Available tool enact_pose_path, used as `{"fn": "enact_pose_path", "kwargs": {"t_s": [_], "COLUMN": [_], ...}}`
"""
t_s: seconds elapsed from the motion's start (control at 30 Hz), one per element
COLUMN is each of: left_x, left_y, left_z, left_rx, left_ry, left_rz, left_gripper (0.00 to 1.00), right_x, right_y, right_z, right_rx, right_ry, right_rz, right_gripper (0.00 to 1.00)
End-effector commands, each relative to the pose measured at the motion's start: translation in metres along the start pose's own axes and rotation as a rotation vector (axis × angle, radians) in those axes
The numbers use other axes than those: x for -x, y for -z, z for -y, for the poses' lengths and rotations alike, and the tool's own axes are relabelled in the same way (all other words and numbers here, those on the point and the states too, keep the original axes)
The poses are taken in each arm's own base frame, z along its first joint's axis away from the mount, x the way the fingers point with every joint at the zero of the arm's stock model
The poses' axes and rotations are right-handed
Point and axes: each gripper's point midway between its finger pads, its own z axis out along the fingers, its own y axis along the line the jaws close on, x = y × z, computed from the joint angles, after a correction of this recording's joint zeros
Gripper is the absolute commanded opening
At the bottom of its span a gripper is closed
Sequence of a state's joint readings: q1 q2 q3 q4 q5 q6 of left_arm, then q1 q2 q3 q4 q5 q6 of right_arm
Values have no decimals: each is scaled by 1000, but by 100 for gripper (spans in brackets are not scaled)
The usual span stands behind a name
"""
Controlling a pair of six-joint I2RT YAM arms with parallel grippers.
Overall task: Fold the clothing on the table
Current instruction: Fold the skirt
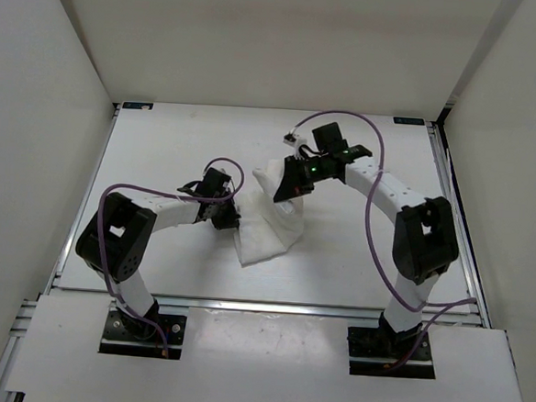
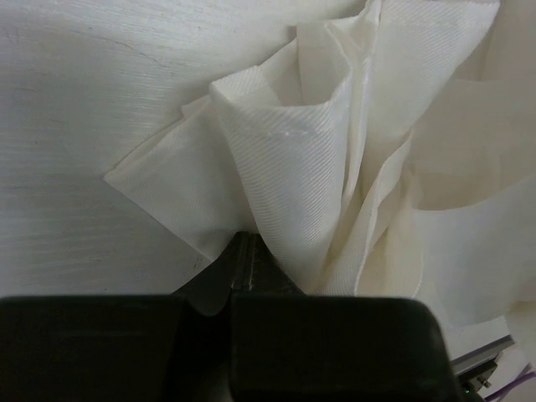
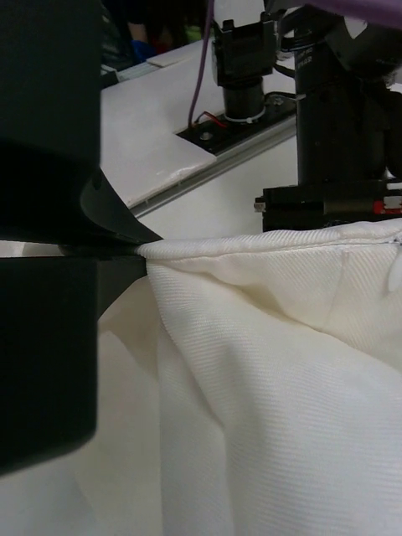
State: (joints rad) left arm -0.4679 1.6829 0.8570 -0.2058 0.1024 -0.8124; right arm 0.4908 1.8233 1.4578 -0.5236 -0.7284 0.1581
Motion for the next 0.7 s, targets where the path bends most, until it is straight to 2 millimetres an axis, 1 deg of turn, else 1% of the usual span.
{"fn": "enact_pose_path", "kwargs": {"t_s": [0.0,0.03,0.1,0.13,0.17,0.2,0.23,0.27,0.33,0.37,0.47,0.5,0.57,0.6,0.63,0.67], "left_x": [-14,-13,-6,-8,-9,-5,-5,-6,-6,-6,-3,-7,-2,-4,-2,4], "left_y": [4,4,5,6,7,7,8,8,7,7,9,7,8,8,9,11], "left_z": [-27,-25,-28,-26,-30,-31,-29,-33,-35,-34,-35,-37,-37,-40,-41,-39], "left_rx": [80,70,74,73,77,83,74,81,87,81,85,91,90,95,95,92], "left_ry": [-3,-3,0,-3,0,3,3,3,5,5,0,8,12,12,18,15], "left_rz": [-37,-41,-23,-24,-30,-15,-20,-22,-21,-24,-14,-29,-14,-18,-15,-1], "left_gripper": [0,0,0,0,0,0,0,0,0,0,0,0,0,0,0,0], "right_x": [-4,-7,-18,-18,-20,-23,-20,-27,-28,-35,-39,-43,-48,-53,-58,-60], "right_y": [-21,-30,-42,-44,-48,-52,-51,-54,-58,-61,-64,-69,-74,-76,-81,-81], "right_z": [-14,-18,-20,-23,-28,-27,-30,-31,-34,-34,-45,-45,-48,-50,-47,-53], "right_rx": [75,86,110,121,144,144,151,154,179,184,214,217,228,250,280,312], "right_ry": [-23,-18,-42,-43,-39,-43,-29,-46,-49,-71,-60,-54,-63,-85,-115,-120], "right_rz": [-65,-83,-134,-137,-152,-165,-160,-180,-189,-211,-230,-242,-265,-288,-316,-326], "right_gripper": [0,0,0,0,0,0,0,0,0,0,0,0,1,13,31,41]}}
